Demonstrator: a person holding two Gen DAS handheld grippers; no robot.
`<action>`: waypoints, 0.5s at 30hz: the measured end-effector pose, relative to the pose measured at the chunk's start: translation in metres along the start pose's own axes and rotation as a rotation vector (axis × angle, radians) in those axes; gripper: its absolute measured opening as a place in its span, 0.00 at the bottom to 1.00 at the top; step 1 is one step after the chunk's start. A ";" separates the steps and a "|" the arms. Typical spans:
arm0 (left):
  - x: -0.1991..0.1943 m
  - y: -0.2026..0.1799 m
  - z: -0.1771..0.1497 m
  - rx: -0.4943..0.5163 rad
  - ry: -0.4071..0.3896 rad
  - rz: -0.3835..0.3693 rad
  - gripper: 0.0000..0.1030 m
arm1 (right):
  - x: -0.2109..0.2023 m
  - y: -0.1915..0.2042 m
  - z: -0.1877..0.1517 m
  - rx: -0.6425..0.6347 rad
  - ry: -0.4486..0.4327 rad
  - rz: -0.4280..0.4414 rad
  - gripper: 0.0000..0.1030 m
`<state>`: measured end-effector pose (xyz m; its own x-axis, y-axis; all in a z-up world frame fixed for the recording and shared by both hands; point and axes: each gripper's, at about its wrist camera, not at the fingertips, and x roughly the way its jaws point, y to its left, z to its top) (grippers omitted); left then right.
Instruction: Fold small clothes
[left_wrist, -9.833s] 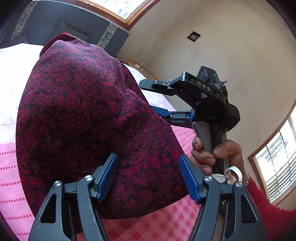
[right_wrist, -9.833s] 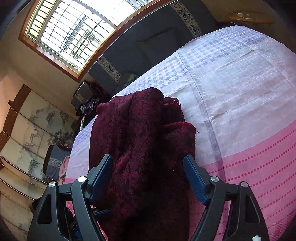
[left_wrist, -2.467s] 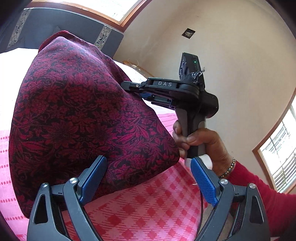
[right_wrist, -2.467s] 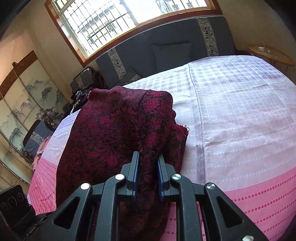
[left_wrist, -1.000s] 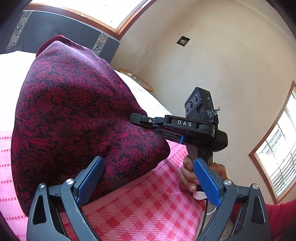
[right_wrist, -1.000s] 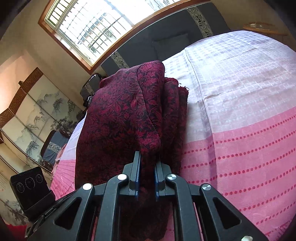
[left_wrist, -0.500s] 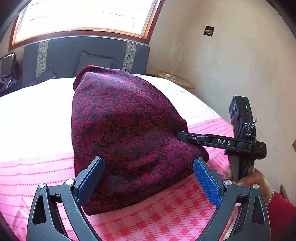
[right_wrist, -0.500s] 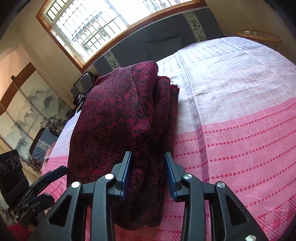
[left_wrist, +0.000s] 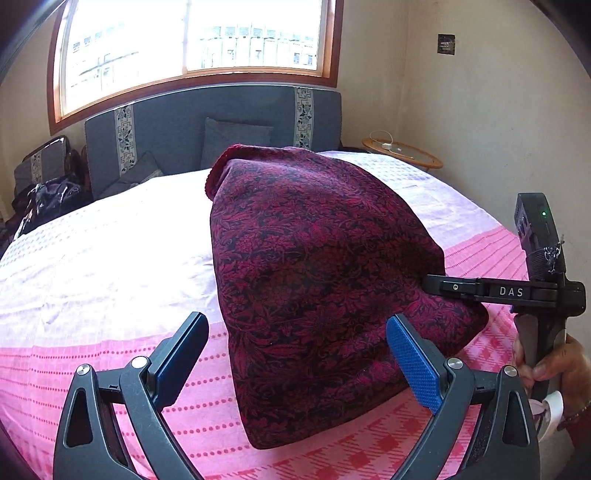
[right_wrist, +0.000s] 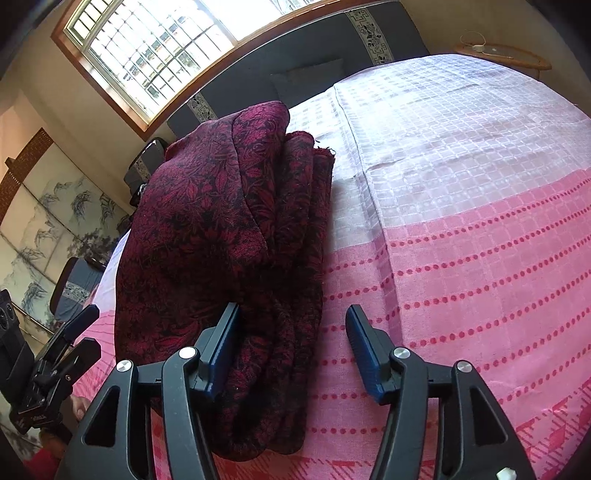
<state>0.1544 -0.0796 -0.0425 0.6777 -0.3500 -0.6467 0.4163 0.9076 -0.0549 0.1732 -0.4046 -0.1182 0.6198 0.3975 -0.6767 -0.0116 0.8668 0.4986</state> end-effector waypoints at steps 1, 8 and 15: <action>0.002 0.001 0.001 0.004 -0.002 0.017 0.94 | -0.001 0.002 -0.001 -0.001 0.001 -0.001 0.55; 0.018 0.016 0.009 0.012 -0.004 0.071 0.97 | -0.002 -0.002 0.007 0.018 0.014 0.036 0.66; 0.048 0.059 0.019 -0.080 0.057 -0.042 0.99 | 0.005 -0.010 0.035 -0.006 0.024 0.075 0.77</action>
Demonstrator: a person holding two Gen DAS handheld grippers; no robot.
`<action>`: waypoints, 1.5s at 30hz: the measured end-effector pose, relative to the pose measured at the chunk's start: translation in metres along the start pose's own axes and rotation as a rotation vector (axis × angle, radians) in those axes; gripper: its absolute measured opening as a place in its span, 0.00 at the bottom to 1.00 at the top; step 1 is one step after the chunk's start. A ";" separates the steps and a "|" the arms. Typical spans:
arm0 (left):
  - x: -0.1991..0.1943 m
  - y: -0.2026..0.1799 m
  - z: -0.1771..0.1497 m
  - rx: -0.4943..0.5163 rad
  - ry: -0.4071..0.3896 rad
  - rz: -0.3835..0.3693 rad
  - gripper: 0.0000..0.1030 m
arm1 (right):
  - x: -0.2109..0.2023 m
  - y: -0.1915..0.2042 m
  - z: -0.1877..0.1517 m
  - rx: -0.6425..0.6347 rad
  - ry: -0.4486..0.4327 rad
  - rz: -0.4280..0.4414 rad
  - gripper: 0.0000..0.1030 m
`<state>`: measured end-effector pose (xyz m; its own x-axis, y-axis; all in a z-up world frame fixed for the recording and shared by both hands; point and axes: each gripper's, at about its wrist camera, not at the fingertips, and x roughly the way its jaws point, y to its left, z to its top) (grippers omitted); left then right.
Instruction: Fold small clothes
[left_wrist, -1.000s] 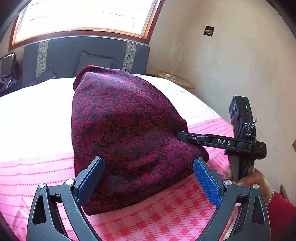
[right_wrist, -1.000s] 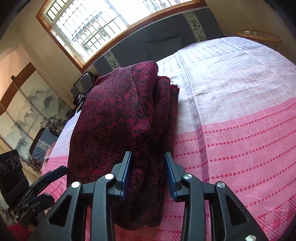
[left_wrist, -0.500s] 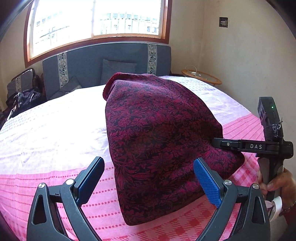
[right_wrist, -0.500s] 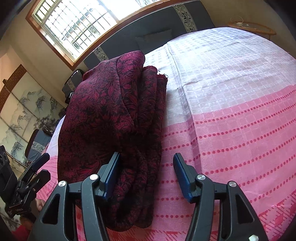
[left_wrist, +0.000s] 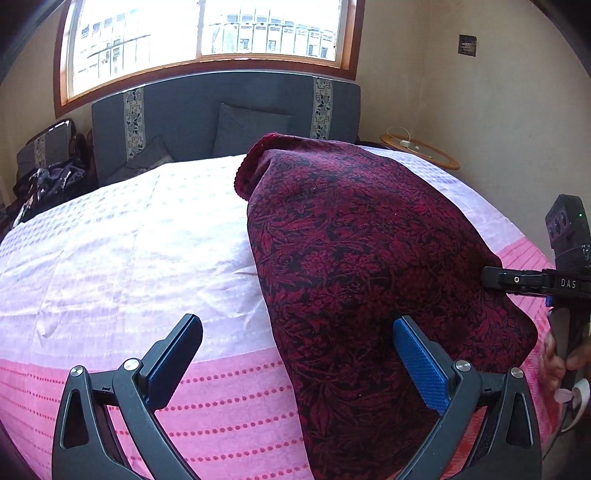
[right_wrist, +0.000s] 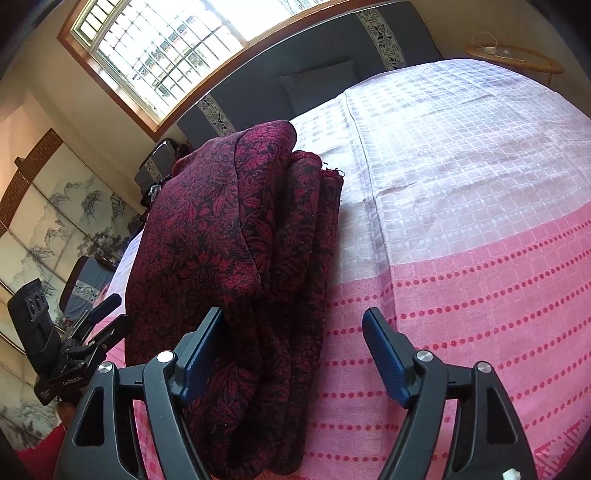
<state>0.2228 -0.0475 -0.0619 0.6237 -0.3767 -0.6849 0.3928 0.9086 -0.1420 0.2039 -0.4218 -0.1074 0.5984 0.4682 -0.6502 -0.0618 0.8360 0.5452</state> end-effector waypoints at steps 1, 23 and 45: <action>0.006 0.010 0.002 -0.033 0.024 -0.061 0.99 | 0.003 -0.001 0.005 -0.005 0.008 0.009 0.78; 0.083 0.040 0.043 -0.176 0.179 -0.555 0.83 | 0.061 0.011 0.044 -0.056 0.141 0.234 0.65; 0.016 0.131 0.102 -0.154 -0.022 -0.263 0.68 | 0.103 0.118 0.103 -0.080 -0.047 0.364 0.39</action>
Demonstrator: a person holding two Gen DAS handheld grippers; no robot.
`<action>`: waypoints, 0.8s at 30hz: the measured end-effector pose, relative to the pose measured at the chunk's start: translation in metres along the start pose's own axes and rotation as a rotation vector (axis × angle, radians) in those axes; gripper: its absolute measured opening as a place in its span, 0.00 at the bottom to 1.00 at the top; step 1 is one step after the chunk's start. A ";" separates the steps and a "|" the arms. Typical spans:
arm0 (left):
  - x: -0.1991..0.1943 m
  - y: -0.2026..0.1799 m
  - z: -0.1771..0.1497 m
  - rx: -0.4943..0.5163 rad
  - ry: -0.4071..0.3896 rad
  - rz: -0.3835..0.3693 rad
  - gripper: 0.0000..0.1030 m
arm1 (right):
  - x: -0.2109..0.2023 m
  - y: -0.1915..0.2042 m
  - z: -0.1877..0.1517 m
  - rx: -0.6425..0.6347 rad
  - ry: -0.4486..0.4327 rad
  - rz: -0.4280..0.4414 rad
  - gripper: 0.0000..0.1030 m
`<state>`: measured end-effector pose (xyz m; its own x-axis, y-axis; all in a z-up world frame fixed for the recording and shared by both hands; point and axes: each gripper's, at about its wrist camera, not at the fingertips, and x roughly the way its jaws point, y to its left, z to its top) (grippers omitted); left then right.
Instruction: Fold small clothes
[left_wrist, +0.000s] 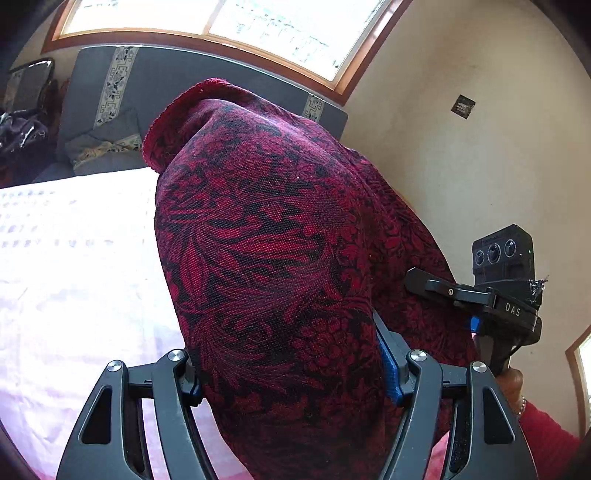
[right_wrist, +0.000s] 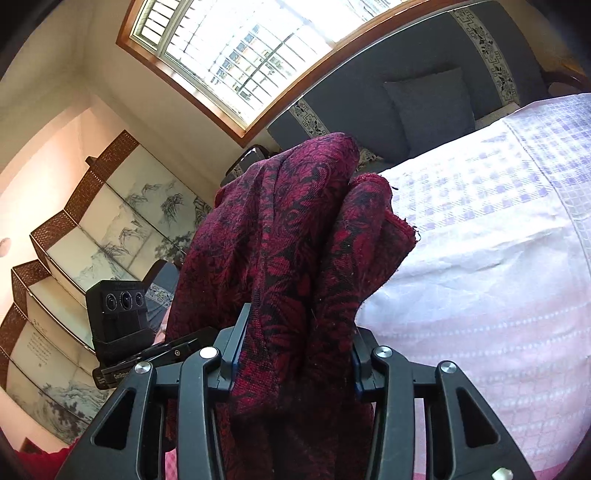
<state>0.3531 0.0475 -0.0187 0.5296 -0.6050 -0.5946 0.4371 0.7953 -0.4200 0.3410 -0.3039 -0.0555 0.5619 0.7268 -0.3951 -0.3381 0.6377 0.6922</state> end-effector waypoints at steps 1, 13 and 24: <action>-0.001 0.006 0.006 0.011 -0.005 0.021 0.68 | 0.010 0.001 0.004 0.002 -0.002 0.005 0.39; 0.022 0.068 0.033 0.094 -0.014 0.158 0.68 | 0.079 -0.007 0.024 0.031 0.019 -0.019 0.37; 0.039 0.090 0.036 0.100 -0.016 0.180 0.68 | 0.100 0.004 0.032 0.013 0.049 -0.065 0.37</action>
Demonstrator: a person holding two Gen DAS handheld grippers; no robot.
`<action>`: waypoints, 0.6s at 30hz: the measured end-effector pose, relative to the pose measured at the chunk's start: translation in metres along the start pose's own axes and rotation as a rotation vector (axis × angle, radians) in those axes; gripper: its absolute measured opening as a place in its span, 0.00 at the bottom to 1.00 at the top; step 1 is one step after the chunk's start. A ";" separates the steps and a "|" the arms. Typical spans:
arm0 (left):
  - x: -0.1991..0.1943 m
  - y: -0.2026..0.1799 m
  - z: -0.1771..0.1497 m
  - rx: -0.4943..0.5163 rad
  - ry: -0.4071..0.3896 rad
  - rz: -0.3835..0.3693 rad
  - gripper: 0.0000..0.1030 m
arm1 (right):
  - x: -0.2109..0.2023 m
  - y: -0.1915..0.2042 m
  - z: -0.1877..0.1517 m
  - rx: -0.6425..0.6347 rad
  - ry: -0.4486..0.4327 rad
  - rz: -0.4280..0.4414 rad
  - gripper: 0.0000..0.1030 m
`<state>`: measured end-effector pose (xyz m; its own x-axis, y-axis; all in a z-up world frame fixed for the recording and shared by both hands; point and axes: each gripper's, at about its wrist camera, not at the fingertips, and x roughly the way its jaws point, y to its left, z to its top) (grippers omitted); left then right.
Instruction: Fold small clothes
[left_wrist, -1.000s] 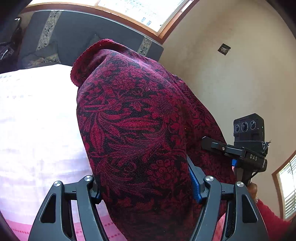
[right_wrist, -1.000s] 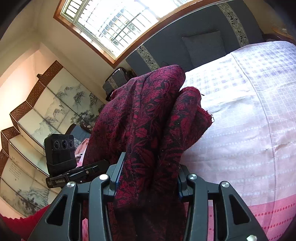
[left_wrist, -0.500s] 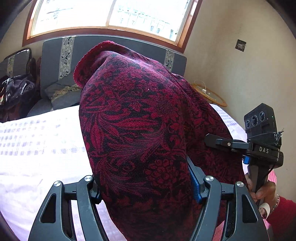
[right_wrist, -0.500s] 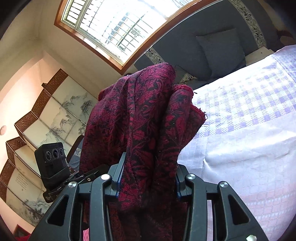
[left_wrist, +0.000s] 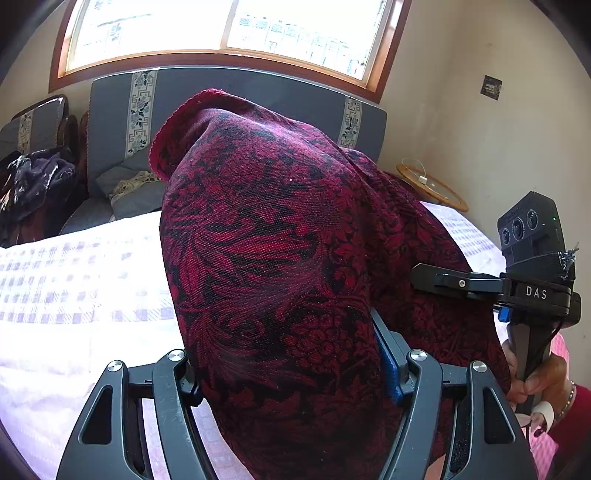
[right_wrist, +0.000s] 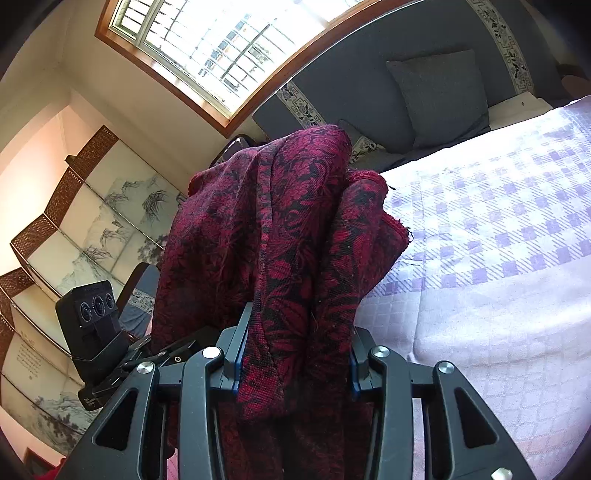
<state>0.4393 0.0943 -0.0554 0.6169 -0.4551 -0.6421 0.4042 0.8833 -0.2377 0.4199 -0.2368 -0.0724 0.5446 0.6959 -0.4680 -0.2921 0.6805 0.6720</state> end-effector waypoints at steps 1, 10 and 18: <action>0.002 0.001 0.000 0.001 0.000 0.002 0.68 | 0.001 0.000 0.000 0.000 0.002 -0.004 0.37; 0.011 0.003 -0.010 0.002 0.005 0.013 0.68 | 0.016 0.006 0.001 -0.013 0.025 -0.059 0.37; 0.015 0.003 -0.018 0.005 -0.010 0.027 0.68 | 0.029 0.020 0.003 -0.068 0.039 -0.138 0.37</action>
<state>0.4372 0.0920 -0.0790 0.6339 -0.4326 -0.6412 0.3911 0.8945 -0.2168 0.4320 -0.2036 -0.0706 0.5529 0.6024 -0.5756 -0.2701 0.7831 0.5601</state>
